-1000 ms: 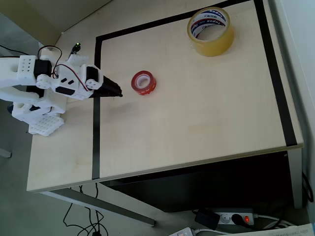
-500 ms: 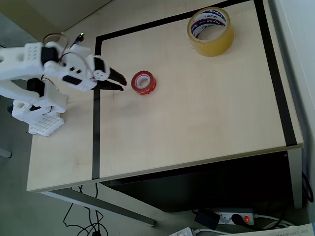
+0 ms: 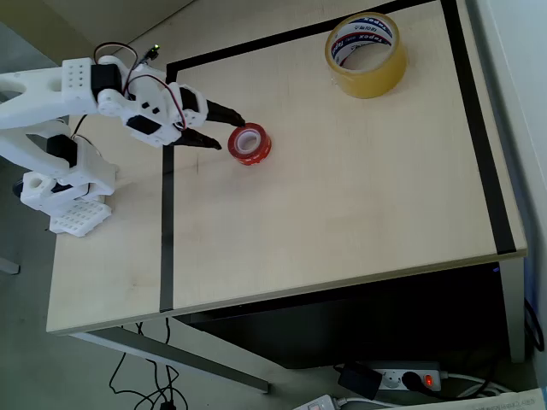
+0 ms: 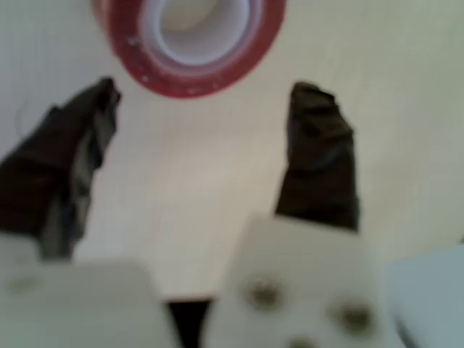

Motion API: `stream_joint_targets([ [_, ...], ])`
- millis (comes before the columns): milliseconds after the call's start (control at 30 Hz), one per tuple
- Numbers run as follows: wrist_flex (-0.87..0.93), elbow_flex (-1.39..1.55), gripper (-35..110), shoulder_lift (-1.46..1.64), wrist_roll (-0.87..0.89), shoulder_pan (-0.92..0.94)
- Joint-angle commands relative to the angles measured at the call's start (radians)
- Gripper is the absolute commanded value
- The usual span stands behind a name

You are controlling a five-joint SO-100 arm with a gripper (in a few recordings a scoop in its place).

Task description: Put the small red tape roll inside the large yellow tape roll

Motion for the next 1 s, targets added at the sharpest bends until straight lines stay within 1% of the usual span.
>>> stream_joint_targets([
  [0,0.011,-0.094,24,-0.052,-0.02,-0.006],
  [200,0.0,-0.17,25,-0.233,-0.02,-0.003],
  [400,-0.028,-0.183,25,-0.296,-0.02,-0.005],
  [433,-0.029,-0.183,21,-0.302,-0.02,-0.003],
  [500,-0.029,-0.189,0,-0.308,-0.02,-0.003],
  [600,-0.029,-0.198,0,-0.31,-0.02,-0.005],
  [733,0.023,-0.265,0,-0.264,-0.012,-0.003],
  [967,0.081,-0.402,0,-0.038,-0.011,-0.006],
])
